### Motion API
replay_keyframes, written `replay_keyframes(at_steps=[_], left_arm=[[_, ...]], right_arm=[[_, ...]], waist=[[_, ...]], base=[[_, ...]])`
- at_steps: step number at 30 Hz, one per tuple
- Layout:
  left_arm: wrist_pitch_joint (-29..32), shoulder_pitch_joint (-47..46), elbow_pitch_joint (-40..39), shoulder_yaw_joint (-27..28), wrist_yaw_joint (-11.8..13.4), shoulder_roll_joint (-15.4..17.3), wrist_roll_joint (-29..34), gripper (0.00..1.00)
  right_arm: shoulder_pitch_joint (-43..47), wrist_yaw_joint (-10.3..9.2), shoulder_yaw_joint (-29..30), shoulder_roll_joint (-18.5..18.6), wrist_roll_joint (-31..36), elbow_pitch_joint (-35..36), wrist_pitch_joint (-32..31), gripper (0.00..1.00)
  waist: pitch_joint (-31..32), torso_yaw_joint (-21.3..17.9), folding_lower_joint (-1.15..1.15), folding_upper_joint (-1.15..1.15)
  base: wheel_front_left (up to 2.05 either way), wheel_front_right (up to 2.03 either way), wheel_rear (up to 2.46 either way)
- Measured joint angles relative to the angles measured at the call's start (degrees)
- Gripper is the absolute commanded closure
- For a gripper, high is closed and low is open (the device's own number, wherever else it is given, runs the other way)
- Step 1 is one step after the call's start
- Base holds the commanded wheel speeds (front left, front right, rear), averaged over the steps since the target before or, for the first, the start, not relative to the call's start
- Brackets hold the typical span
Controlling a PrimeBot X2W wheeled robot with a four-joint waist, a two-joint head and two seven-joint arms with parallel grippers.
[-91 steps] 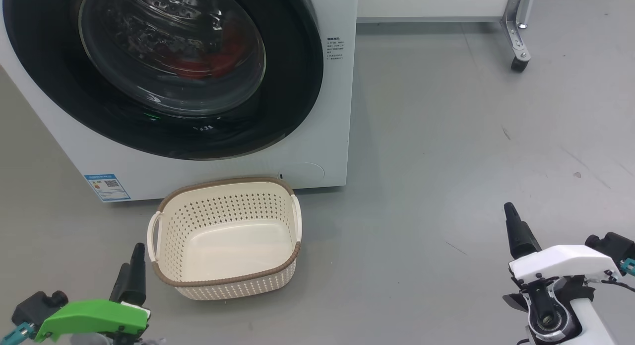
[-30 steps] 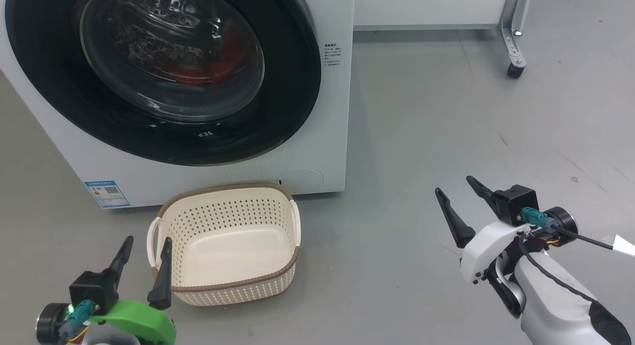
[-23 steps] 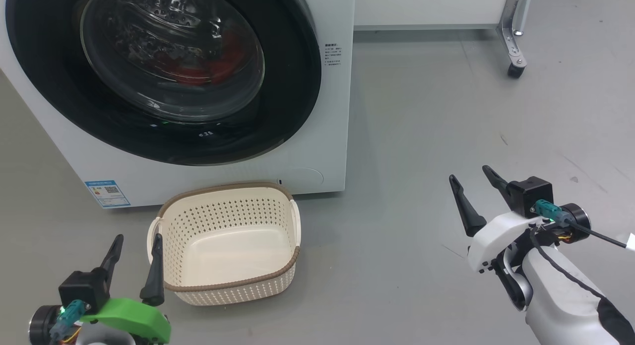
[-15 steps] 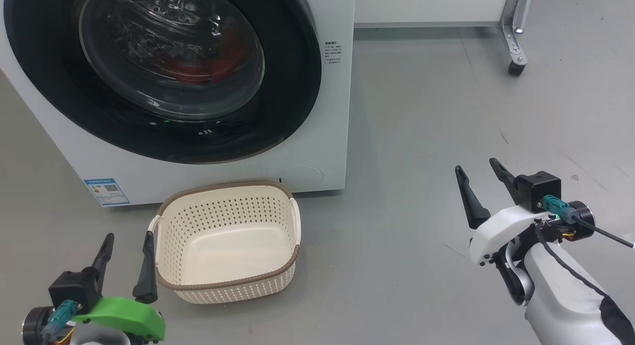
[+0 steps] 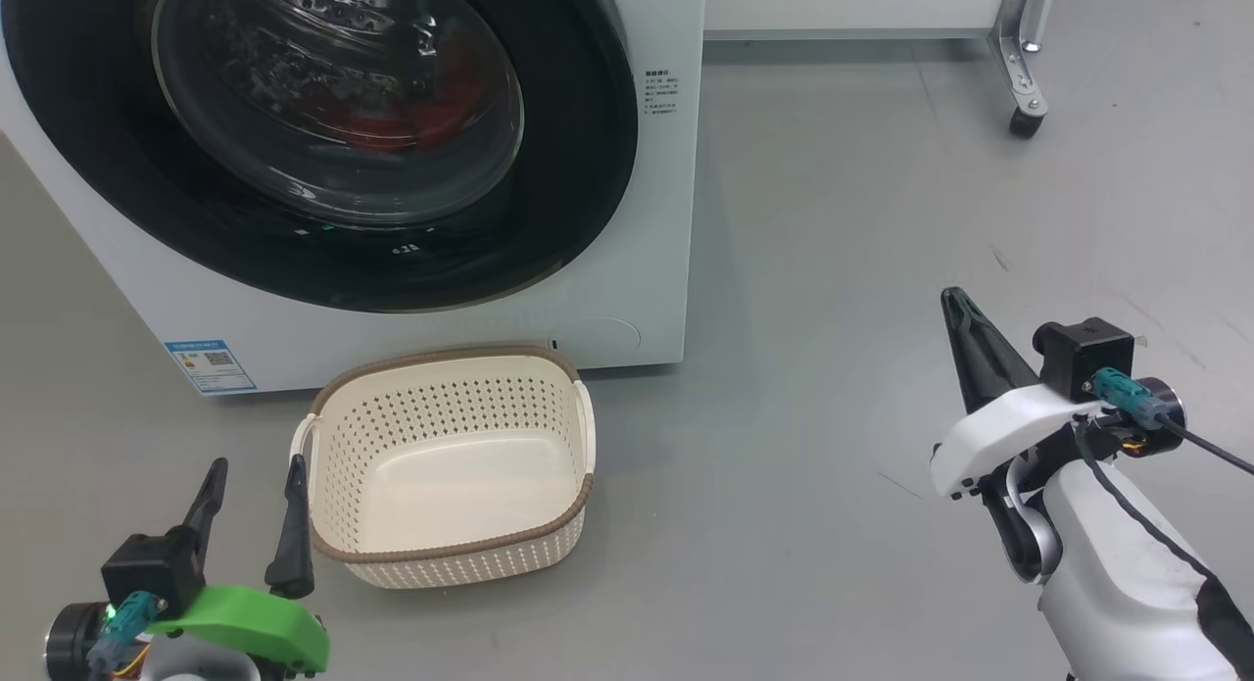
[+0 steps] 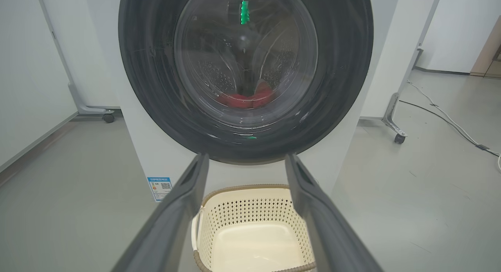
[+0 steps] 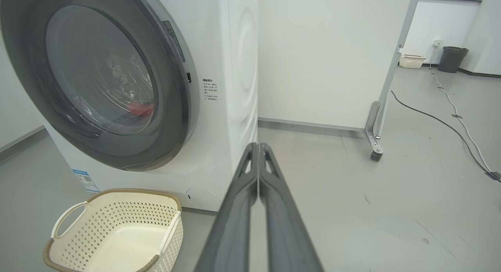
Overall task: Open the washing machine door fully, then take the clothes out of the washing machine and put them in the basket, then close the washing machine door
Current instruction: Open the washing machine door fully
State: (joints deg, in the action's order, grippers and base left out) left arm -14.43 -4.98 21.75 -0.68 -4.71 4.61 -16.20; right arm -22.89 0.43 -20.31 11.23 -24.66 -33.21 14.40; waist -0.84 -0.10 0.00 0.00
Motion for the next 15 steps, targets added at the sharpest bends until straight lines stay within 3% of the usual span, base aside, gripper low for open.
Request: replay_keyframes(at_steps=[15], left_arm=[[0.00,-0.26,-1.27,0.90,-1.16,-0.42,0.16,0.00]], right_arm=[[-1.11,4.56,13.29,-5.65,-14.39,5.41,0.04,1.00]], waist=[[-5.13,1.10,0.00,0.00]], base=[[0.00,0.00,0.00]])
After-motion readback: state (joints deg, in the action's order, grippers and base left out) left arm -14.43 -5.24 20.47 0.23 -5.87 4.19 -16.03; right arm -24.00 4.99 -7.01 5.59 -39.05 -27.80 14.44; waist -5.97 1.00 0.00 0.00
